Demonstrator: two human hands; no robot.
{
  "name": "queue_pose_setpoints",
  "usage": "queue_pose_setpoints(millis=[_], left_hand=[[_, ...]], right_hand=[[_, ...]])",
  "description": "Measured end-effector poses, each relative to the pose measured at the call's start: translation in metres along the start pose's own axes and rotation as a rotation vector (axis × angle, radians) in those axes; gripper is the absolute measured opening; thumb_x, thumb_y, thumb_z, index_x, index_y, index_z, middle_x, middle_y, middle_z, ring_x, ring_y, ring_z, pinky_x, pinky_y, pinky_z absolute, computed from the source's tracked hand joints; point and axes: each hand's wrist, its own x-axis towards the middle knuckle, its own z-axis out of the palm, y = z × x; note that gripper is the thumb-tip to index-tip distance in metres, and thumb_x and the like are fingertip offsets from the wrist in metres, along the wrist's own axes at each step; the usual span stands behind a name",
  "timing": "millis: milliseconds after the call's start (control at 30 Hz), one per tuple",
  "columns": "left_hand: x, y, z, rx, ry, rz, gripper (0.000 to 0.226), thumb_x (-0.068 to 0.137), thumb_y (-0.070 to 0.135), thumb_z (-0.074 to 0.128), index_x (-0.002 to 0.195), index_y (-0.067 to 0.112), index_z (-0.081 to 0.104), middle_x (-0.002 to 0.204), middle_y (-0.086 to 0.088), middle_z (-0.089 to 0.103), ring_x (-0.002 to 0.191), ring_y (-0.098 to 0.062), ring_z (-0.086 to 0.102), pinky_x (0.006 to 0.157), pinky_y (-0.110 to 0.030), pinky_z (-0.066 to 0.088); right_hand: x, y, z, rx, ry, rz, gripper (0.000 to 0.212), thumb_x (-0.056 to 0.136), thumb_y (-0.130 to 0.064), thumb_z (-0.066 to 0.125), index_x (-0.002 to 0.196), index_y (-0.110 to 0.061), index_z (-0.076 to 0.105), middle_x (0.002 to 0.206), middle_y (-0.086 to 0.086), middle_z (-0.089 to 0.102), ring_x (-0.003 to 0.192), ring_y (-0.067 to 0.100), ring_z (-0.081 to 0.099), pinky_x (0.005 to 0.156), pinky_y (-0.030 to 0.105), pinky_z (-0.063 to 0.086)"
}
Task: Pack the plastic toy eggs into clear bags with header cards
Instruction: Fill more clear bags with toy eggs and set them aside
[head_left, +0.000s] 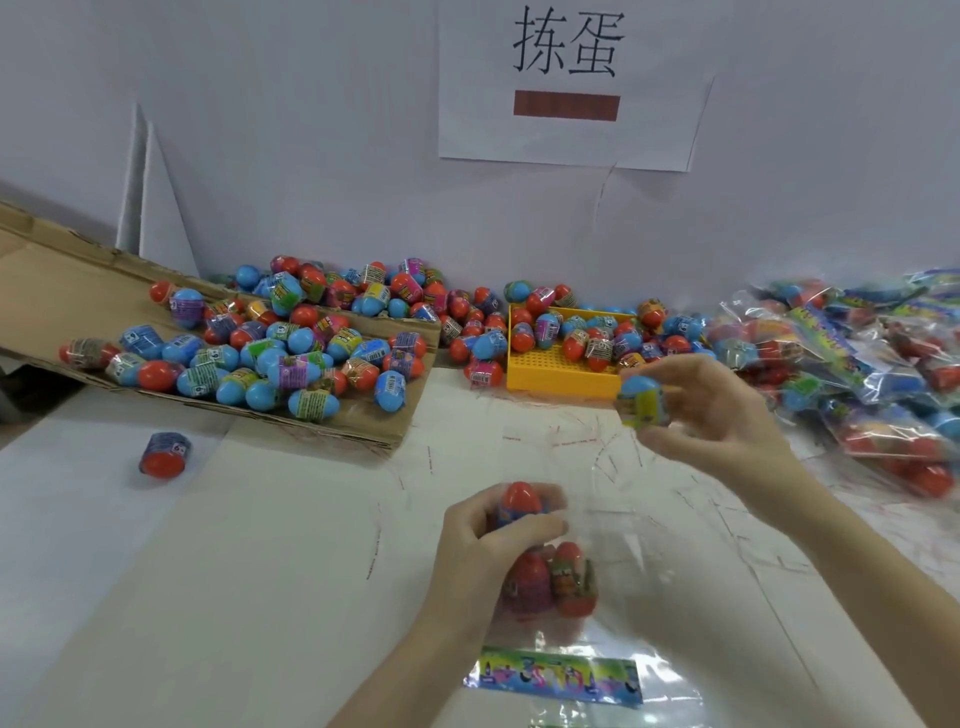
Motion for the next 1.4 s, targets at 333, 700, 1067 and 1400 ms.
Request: queue_pose_setpoints(millis=[333, 700, 1067, 1400], left_hand=[[-0.005, 0.004, 0.0, 0.041, -0.029, 0.086, 0.026, 0.069, -0.005, 0.069, 0.084, 0.017, 0.071, 0.086, -0.004, 0.075, 0.091, -0.025, 0.069, 0.07, -0.024, 0.056], [-0.009, 0.007, 0.001, 0.101, -0.05, 0.109, 0.031, 0.069, -0.006, 0.07, 0.082, 0.022, 0.071, 0.073, 0.004, 0.073, 0.067, -0.004, 0.067, 0.058, -0.016, 0.051], [-0.007, 0.007, -0.001, 0.051, -0.044, 0.027, 0.025, 0.068, -0.004, 0.07, 0.074, 0.019, 0.076, 0.076, -0.005, 0.072, 0.066, -0.011, 0.064, 0.061, -0.018, 0.054], [-0.009, 0.006, -0.001, 0.154, -0.145, 0.055, 0.029, 0.055, 0.018, 0.061, 0.08, 0.025, 0.071, 0.072, 0.005, 0.069, 0.065, -0.004, 0.06, 0.06, -0.015, 0.05]], right_hand=[[-0.002, -0.063, 0.022, -0.817, -0.41, -0.267, 0.036, 0.09, -0.018, 0.052, 0.123, -0.03, 0.048, 0.107, -0.02, 0.045, 0.087, -0.008, 0.047, 0.082, 0.002, 0.039], [0.0, -0.068, 0.028, -1.149, -0.645, -0.187, 0.037, 0.095, -0.019, 0.044, 0.122, -0.045, 0.046, 0.113, -0.025, 0.041, 0.09, -0.002, 0.012, 0.072, 0.026, 0.012], [-0.003, -0.059, 0.031, -0.956, -0.258, -0.259, 0.037, 0.084, -0.037, 0.059, 0.121, -0.038, 0.053, 0.121, -0.02, 0.052, 0.109, 0.002, 0.033, 0.08, 0.025, 0.015], [0.006, -0.055, 0.046, -0.527, -0.282, -0.077, 0.011, 0.079, -0.019, 0.067, 0.083, -0.029, 0.064, 0.07, -0.02, 0.062, 0.072, -0.006, 0.058, 0.07, 0.01, 0.047]])
